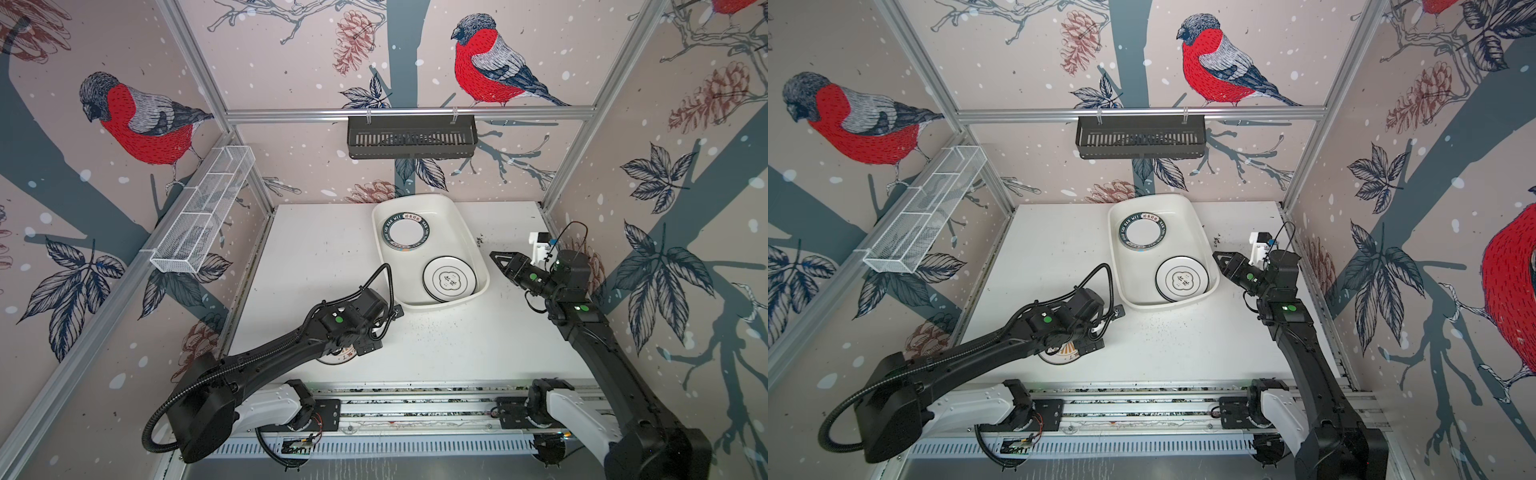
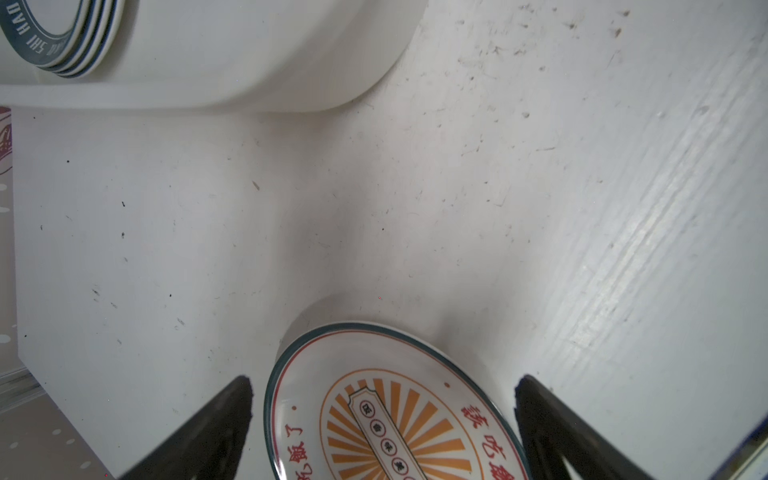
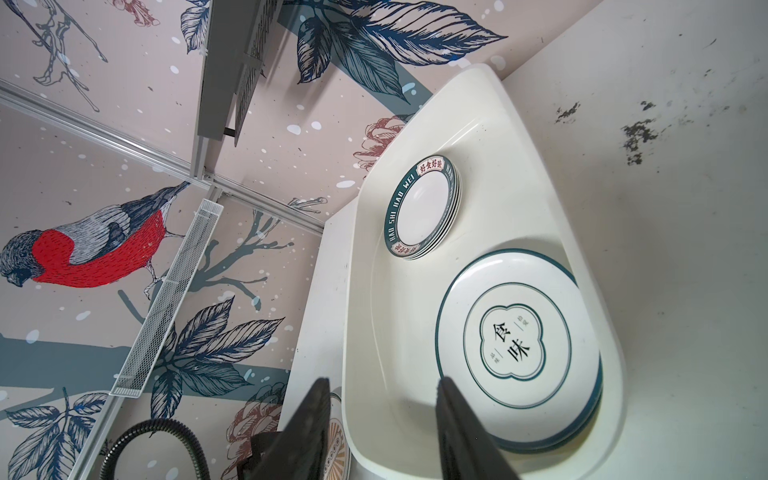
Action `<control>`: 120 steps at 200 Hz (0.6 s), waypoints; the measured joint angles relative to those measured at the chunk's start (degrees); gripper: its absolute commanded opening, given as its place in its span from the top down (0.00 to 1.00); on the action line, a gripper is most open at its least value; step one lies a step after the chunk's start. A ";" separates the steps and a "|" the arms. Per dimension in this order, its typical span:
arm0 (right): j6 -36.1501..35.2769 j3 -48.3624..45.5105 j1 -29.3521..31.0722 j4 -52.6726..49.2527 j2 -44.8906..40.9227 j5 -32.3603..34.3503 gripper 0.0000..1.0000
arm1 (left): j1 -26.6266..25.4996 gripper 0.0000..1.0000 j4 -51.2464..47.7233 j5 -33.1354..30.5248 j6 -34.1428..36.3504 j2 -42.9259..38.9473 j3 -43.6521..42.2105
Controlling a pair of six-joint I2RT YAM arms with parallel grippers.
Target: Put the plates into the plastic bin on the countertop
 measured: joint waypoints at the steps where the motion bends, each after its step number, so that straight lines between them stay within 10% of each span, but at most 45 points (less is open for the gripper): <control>1: 0.00 0.00 0.00 0.00 0.00 0.00 0.56 | 0.09 0.02 -0.04 0.02 0.00 0.02 0.11; 120: -8.90 8.63 12.04 -3.93 10.69 -5.68 0.55 | 36.72 0.04 -12.28 21.57 0.50 9.46 20.26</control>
